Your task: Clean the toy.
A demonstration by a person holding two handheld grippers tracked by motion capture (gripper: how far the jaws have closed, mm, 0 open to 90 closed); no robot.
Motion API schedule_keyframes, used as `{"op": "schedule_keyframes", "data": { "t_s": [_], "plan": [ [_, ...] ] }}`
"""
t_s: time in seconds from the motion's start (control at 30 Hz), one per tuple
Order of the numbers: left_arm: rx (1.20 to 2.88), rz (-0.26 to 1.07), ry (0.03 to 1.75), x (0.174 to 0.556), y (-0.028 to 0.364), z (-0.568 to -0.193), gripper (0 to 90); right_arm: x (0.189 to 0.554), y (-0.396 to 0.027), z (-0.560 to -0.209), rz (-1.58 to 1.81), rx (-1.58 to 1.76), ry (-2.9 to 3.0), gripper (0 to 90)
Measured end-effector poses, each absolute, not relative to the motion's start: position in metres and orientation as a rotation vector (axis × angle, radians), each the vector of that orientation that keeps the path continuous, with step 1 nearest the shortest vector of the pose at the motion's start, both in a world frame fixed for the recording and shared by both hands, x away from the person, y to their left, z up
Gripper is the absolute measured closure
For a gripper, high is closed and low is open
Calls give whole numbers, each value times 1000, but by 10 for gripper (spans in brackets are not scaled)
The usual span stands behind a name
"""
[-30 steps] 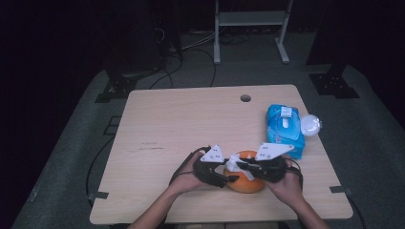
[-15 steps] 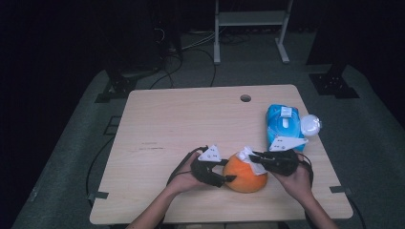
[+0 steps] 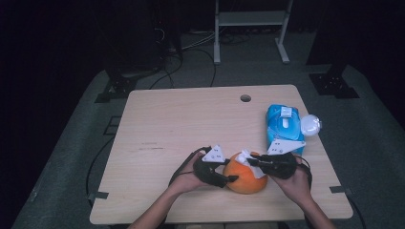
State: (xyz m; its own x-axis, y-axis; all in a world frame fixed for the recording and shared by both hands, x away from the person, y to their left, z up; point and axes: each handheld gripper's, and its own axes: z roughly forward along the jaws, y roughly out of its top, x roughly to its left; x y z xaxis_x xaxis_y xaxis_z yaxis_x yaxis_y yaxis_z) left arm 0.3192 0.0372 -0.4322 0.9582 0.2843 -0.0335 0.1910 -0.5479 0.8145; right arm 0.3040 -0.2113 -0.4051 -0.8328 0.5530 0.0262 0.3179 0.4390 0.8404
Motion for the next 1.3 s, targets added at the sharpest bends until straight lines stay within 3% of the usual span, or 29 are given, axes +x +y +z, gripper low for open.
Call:
{"op": "schedule_keyframes", "data": {
  "t_s": [0.23, 0.53, 0.73, 1.03, 1.3],
  "plan": [
    [2178, 117, 337, 323, 43, -434, 379, 304, -184, -401, 1368, 642, 2486, 824],
    [2168, 68, 387, 331, 53, -441, 386, 310, -233, -413, 1414, 852, 2416, 824],
    [2097, 59, 365, 329, 55, -426, 291, 306, -226, -413, 1383, 817, 2421, 824],
    [2075, 63, 389, 331, 47, -434, 259, 308, -192, -407, 1363, 710, 2447, 824],
    [2059, 59, 397, 332, 45, -441, 280, 305, -227, -413, 1393, 832, 2403, 823]
  ]
}}
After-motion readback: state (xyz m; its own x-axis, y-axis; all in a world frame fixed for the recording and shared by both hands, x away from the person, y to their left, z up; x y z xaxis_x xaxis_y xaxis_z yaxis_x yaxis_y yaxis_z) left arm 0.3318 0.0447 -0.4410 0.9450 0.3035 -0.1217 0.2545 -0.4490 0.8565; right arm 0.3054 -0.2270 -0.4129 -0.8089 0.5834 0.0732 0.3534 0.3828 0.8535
